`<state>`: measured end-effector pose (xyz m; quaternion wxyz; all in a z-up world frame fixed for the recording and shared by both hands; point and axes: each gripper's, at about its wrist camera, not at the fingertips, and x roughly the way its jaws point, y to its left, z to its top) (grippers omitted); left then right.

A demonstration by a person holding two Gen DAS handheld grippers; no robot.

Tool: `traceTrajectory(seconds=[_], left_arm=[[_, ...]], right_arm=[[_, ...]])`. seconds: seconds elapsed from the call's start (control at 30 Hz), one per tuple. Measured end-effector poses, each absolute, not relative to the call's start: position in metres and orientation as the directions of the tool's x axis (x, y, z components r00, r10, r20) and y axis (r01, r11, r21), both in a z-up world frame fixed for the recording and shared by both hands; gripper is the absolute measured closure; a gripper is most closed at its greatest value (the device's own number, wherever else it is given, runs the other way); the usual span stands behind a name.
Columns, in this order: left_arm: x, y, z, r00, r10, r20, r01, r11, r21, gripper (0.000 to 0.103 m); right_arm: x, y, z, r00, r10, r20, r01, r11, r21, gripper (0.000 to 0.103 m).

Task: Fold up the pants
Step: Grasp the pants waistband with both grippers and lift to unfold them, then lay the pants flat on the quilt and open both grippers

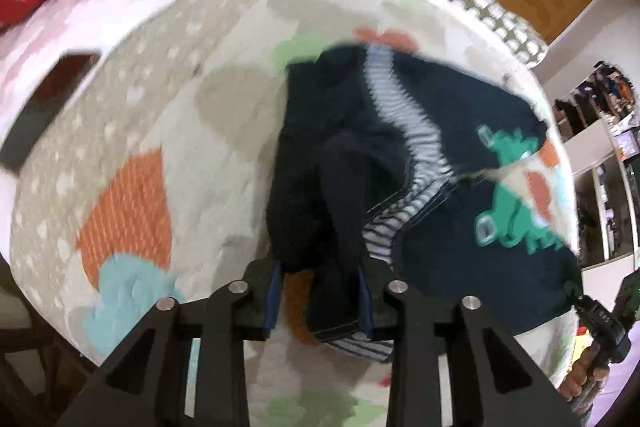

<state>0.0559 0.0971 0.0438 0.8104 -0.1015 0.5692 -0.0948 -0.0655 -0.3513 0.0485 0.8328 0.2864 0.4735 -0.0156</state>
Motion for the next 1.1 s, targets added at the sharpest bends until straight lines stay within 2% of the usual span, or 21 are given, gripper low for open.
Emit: traceTrajectory(seconds=[0.1, 0.17, 0.2, 0.23, 0.33, 0.43, 0.53, 0.7, 0.77, 0.8, 0.83, 0.87, 0.9, 1.1], left_arm=[[0.047, 0.105, 0.037, 0.335, -0.293, -0.895, 0.023, 0.953, -0.304, 0.068], [0.042, 0.117, 0.039, 0.364, -0.33, -0.871, 0.011, 0.937, -0.35, 0.061], [0.039, 0.122, 0.04, 0.378, -0.339, -0.862, 0.003, 0.931, -0.365, 0.06], [0.036, 0.129, 0.041, 0.397, -0.349, -0.849, -0.008, 0.924, -0.383, 0.059], [0.025, 0.143, 0.045, 0.437, -0.333, -0.835, -0.036, 0.921, -0.387, 0.058], [0.011, 0.149, 0.055, 0.499, -0.242, -0.832, -0.071, 0.946, -0.317, 0.057], [0.007, 0.152, 0.06, 0.516, -0.213, -0.83, -0.077, 0.953, -0.293, 0.057], [0.006, 0.163, 0.064, 0.525, -0.221, -0.822, -0.103, 0.942, -0.319, 0.057], [0.007, 0.161, 0.066, 0.525, -0.23, -0.819, -0.097, 0.94, -0.327, 0.056], [0.008, 0.159, 0.068, 0.526, -0.235, -0.817, -0.088, 0.941, -0.327, 0.056], [0.008, 0.158, 0.069, 0.528, -0.236, -0.816, -0.082, 0.942, -0.326, 0.056], [0.008, 0.154, 0.071, 0.534, -0.24, -0.811, -0.071, 0.943, -0.326, 0.056], [0.008, 0.15, 0.072, 0.539, -0.245, -0.806, -0.058, 0.944, -0.325, 0.056], [0.003, 0.125, 0.076, 0.527, -0.284, -0.801, 0.026, 0.948, -0.318, 0.056]], right_arm=[[-0.07, -0.35, 0.046, 0.547, 0.216, -0.809, 0.313, 0.844, 0.437, 0.085], [-0.074, -0.358, 0.057, 0.575, 0.228, -0.786, 0.298, 0.836, 0.461, 0.07], [-0.075, -0.364, 0.069, 0.605, 0.203, -0.77, 0.301, 0.837, 0.457, 0.053], [-0.075, -0.371, 0.078, 0.63, 0.16, -0.76, 0.315, 0.842, 0.438, 0.043], [-0.048, -0.381, 0.099, 0.637, 0.077, -0.767, 0.333, 0.869, 0.365, 0.042], [0.003, -0.384, 0.104, 0.612, 0.067, -0.788, 0.331, 0.883, 0.333, 0.042], [0.068, -0.387, 0.093, 0.565, 0.079, -0.821, 0.365, 0.869, 0.335, 0.042], [0.154, -0.393, 0.059, 0.51, 0.072, -0.857, 0.473, 0.808, 0.35, 0.042], [0.177, -0.39, 0.047, 0.496, 0.034, -0.868, 0.504, 0.802, 0.319, 0.045], [0.182, -0.391, 0.045, 0.495, 0.025, -0.868, 0.513, 0.799, 0.315, 0.066], [0.186, -0.391, 0.042, 0.502, 0.052, -0.863, 0.506, 0.792, 0.342, 0.095], [0.186, -0.392, 0.041, 0.511, 0.116, -0.852, 0.486, 0.779, 0.397, 0.095], [0.182, -0.394, 0.045, 0.526, 0.121, -0.842, 0.485, 0.77, 0.414, 0.095], [0.126, -0.398, 0.069, 0.551, 0.068, -0.832, 0.477, 0.792, 0.38, 0.095]])
